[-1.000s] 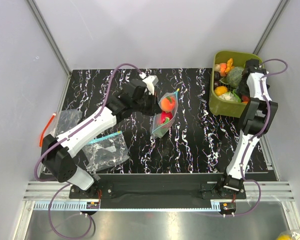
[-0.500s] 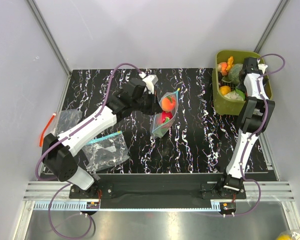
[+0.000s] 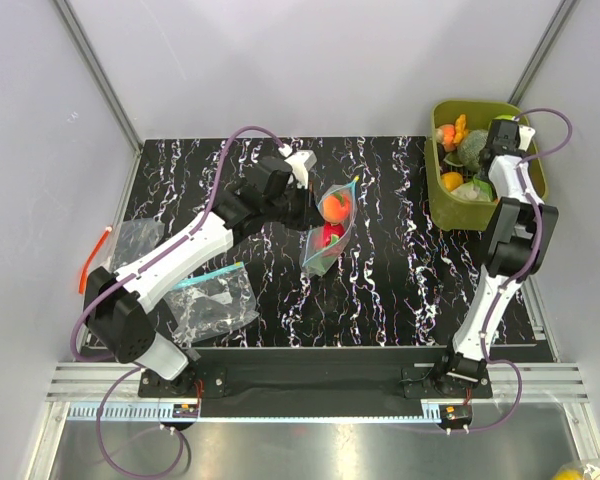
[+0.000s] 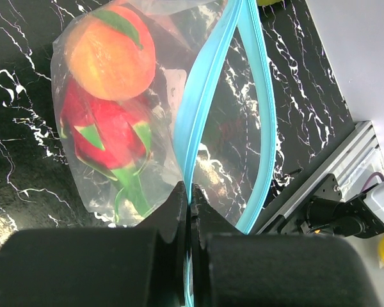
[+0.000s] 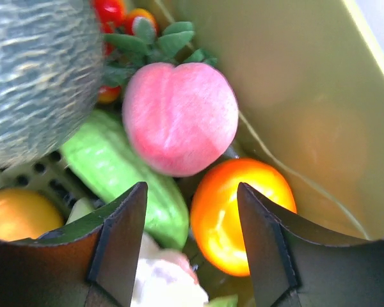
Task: Place the food in the zip-top bag and seal the zipper
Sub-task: Adjust the bin at the center of the board.
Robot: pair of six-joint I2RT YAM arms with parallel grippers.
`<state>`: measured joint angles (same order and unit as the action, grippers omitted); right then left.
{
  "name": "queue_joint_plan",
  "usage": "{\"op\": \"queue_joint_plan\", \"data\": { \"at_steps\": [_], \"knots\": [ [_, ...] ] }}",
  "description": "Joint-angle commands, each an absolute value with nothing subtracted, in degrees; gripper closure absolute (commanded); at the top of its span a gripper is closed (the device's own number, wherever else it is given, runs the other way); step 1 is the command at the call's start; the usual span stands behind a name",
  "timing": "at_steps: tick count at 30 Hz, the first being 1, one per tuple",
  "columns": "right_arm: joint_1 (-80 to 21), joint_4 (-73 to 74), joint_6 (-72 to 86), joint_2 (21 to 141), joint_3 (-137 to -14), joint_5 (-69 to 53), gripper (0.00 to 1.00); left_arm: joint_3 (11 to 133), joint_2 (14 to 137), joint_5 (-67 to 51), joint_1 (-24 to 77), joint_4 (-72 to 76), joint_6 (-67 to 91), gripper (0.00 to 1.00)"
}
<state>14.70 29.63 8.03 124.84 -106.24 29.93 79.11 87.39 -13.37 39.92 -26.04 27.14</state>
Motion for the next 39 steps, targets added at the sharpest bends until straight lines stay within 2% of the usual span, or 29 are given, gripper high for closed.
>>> {"op": "queue_joint_plan", "data": {
  "at_steps": [1, 6, 8, 9, 15, 22, 27, 30, 32, 35, 38, 39],
  "knots": [
    [14.0, 25.0, 6.4, 118.3, -103.9, 25.6, 0.35, 81.5, 86.7, -13.0, 39.9, -24.7, 25.6, 1.0],
    [11.0, 28.4, 10.6, 115.3, -100.7, 20.0, 0.29, 83.3, 87.3, -12.0, 39.9, -25.7, 23.9, 1.0],
    [8.8, 28.9, 11.4, 114.0, -99.6, 17.1, 0.18, 84.6, 88.2, -11.9, 39.9, -25.9, 23.6, 1.0],
    [8.4, 29.4, 11.8, 113.1, -99.6, 15.8, 0.17, 85.1, 88.4, -12.0, 39.8, -26.2, 23.3, 1.0],
    [4.9, 38.0, 15.4, 112.2, -101.5, 7.3, 0.26, 85.9, 89.7, -12.4, 39.9, -25.8, 23.1, 1.0],
    [-2.1, 34.8, 16.5, 99.9, -82.7, 3.0, 0.31, 84.4, 87.3, -10.1, 39.9, -26.0, 22.5, 1.0],
    [-5.3, 34.3, 15.5, 95.1, -79.7, 0.4, 0.32, 82.7, 85.8, -8.9, 39.8, -25.5, 22.9, 1.0],
    [-5.2, 35.2, 14.6, 95.2, -81.6, 3.2, 0.28, 82.3, 85.3, -8.1, 39.8, -24.9, 23.0, 1.0],
    [-4.4, 39.1, 14.6, 97.6, -87.2, 6.4, 0.26, 82.2, 85.3, -8.0, 39.8, -24.7, 23.3, 1.0],
    [-1.3, 44.4, 17.2, 100.0, -93.1, 4.8, 0.23, 82.1, 85.6, -8.2, 39.9, -24.1, 23.9, 1.0],
    [1.6, 45.2, 19.4, 100.3, -93.2, 2.7, 0.13, 82.3, 86.0, -8.3, 39.9, -23.9, 24.0, 1.0],
    [3.1, 45.3, 19.9, 100.5, -93.0, 2.3, 0.04, 82.4, 86.0, -8.2, 39.9, -23.9, 23.7, 1.0]
  ]
}}
